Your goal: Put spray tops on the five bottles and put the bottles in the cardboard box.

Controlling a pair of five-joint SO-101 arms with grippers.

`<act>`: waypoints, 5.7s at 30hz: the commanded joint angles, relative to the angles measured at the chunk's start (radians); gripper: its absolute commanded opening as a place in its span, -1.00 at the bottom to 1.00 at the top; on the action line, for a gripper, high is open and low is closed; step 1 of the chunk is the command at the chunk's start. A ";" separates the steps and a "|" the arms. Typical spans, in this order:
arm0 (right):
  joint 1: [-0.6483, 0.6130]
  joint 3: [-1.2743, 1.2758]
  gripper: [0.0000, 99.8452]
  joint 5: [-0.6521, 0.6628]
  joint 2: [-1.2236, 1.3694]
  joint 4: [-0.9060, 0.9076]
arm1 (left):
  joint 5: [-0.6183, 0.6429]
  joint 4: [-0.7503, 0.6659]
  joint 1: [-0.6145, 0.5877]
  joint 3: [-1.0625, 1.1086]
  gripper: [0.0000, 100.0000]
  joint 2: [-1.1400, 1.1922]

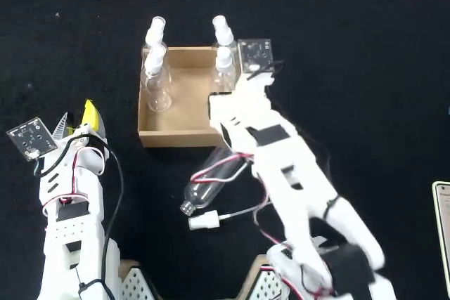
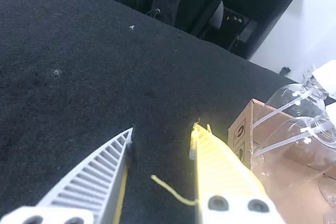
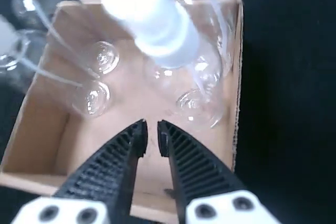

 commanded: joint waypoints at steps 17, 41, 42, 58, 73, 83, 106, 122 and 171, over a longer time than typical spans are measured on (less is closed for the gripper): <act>-0.080 -0.268 -0.40 0.887 -0.306 0.766 | 0.006 -0.029 -0.012 -0.024 -0.68 -0.011; -0.189 -0.249 -0.44 1.507 -0.079 1.066 | 0.374 -0.020 -0.303 -0.071 -0.68 0.003; -0.189 -0.266 -0.44 1.507 -0.058 1.066 | 0.374 -0.020 -0.303 -0.071 -0.68 0.003; -0.287 -0.429 -0.12 1.511 0.274 1.057 | 0.371 -0.020 -0.303 -0.073 -0.68 0.003; -0.281 -0.438 -0.37 1.511 0.409 1.030 | 0.371 -0.021 -0.303 -0.073 -0.68 0.002; -0.173 -0.397 -0.61 1.435 0.400 0.965 | 0.371 -0.021 -0.303 -0.073 -0.68 0.002; 0.720 -0.394 -0.62 1.436 0.047 1.158 | 0.370 -0.021 -0.302 -0.071 -0.68 0.002; 1.171 -0.456 -0.61 1.195 0.346 0.769 | 0.368 -0.021 -0.262 -0.067 -0.68 0.002; 0.882 -0.538 -0.98 0.729 0.096 0.779 | 0.272 0.368 -0.266 -0.289 -0.67 -0.025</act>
